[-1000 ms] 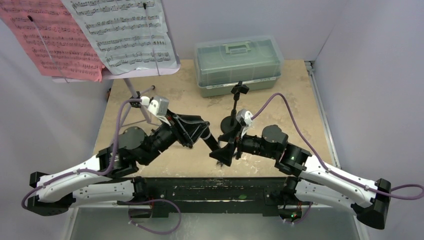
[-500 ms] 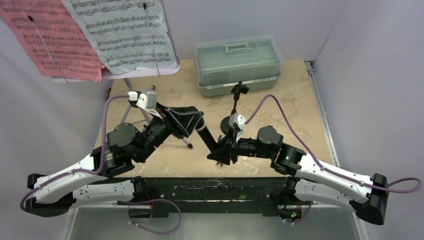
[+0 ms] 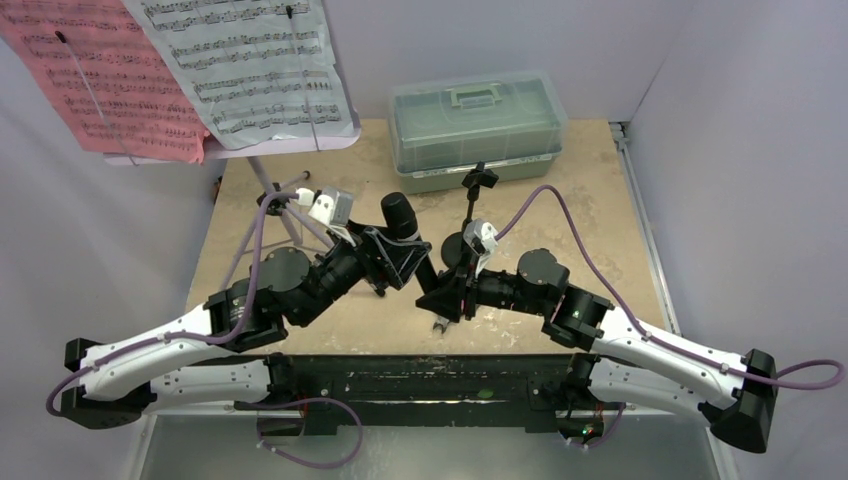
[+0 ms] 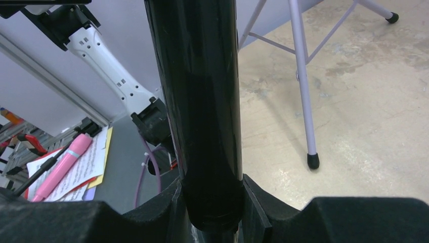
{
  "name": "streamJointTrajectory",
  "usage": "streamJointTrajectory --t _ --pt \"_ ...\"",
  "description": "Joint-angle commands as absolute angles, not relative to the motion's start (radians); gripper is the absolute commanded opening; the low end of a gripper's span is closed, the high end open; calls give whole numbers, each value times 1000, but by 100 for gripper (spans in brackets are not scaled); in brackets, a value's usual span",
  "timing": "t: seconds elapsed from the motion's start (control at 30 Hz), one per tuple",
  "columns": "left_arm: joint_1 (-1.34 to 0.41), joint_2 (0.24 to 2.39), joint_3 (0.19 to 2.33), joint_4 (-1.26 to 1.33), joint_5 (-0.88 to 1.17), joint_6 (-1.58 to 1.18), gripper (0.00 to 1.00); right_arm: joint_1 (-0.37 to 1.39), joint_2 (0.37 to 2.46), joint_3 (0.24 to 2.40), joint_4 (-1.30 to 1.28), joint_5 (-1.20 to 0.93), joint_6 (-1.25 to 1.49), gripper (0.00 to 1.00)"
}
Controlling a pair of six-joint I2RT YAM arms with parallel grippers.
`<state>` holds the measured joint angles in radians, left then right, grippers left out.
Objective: Set up the instrument practice props
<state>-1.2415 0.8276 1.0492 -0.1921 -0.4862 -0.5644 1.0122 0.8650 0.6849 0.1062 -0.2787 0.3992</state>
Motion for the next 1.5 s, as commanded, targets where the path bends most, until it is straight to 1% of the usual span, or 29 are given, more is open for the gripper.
streamJointTrajectory --t 0.0,0.1,0.27,0.43,0.5,0.53,0.63,0.67,0.73,0.8,0.83,0.93,0.97,1.03,1.07,1.3,1.37,1.47 --pt "-1249 827 1070 -157 -511 -535 68 1011 841 707 160 -277 404 0" --pt "-1249 845 1092 -157 -528 -513 70 1012 842 710 155 -282 402 0" --pt "-1249 866 1101 -118 -555 -489 70 1018 843 712 155 -291 402 0" --pt "-1249 872 1101 -86 -604 -476 67 1024 838 717 147 -293 400 0" --pt "-1249 865 1094 -63 -625 -470 59 1031 839 726 139 -293 394 0" --pt "-1249 861 1090 -47 -628 -464 53 1035 839 730 137 -292 392 0" --pt "-1249 855 1087 -17 -614 -438 23 1038 842 730 134 -281 388 0" --pt "-1249 853 1086 -16 -607 -431 14 1039 844 731 132 -276 386 7" --pt "-1249 850 1086 -25 -592 -419 0 1039 848 739 112 -253 372 29" --pt "-1249 839 1085 -49 -583 -416 0 1039 843 751 80 -205 352 58" --pt "-1249 828 1082 -61 -577 -416 0 1039 838 756 62 -182 339 67" --pt "-1249 789 1067 -82 -570 -414 0 1039 801 762 17 -105 326 89" --pt "-1249 774 1060 -89 -571 -417 0 1038 786 764 5 -71 315 94" --pt "-1249 747 1052 -115 -568 -425 0 1037 744 766 -40 -12 295 98" --pt "-1249 736 1050 -139 -563 -427 0 1037 727 765 -60 13 291 99" --pt "-1249 676 1031 -272 -473 -432 0 1033 606 682 -78 319 326 99" --pt "-1249 658 1011 -286 -435 -425 0 1020 596 655 -55 371 348 99" --pt "-1249 632 972 -301 -379 -413 0 967 619 625 -14 386 380 99"
